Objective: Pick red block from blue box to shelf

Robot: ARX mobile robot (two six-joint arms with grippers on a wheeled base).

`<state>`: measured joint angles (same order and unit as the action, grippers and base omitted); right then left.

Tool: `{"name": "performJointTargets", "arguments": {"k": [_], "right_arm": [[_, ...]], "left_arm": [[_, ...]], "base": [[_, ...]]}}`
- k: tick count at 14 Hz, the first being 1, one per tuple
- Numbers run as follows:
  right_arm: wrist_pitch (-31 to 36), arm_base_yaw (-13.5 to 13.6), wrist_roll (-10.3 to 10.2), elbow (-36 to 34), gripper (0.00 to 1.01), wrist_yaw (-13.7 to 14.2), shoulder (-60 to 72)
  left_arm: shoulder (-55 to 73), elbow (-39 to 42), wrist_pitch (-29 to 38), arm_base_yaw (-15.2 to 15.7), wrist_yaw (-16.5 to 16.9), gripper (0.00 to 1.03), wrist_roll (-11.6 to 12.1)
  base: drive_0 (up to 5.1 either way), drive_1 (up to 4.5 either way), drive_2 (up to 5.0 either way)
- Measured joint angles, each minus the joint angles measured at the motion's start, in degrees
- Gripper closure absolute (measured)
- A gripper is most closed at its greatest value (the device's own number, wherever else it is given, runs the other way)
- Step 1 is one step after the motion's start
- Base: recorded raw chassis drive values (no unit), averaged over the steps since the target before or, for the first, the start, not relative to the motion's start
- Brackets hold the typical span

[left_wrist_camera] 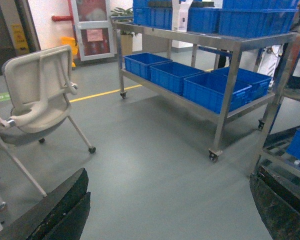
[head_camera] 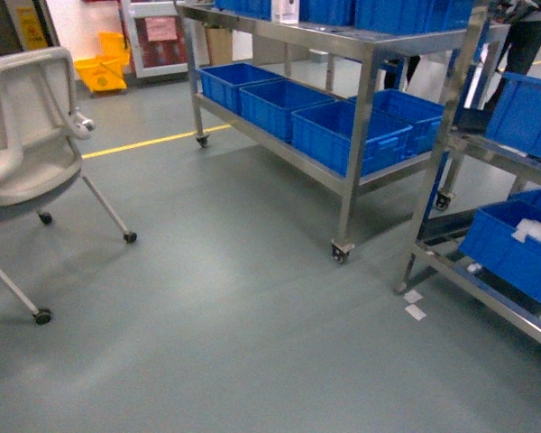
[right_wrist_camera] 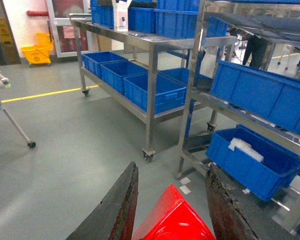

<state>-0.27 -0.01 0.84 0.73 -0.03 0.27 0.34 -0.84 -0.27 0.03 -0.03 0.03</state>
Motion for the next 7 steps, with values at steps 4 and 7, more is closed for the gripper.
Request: {"name": "performJointTargets", "arguments": {"k": [4, 7], "right_arm": [[0.0, 0.0, 0.0, 0.0, 0.66, 0.0, 0.0], [0.0, 0.0, 0.0, 0.0, 0.66, 0.0, 0.0]], "left_arm": [[0.0, 0.0, 0.0, 0.0, 0.0, 0.05, 0.0], [0.0, 0.0, 0.0, 0.0, 0.0, 0.05, 0.0]], "base": [[-1.4, -1.4, -1.4], [-1.5, -1.52, -1.5]]}}
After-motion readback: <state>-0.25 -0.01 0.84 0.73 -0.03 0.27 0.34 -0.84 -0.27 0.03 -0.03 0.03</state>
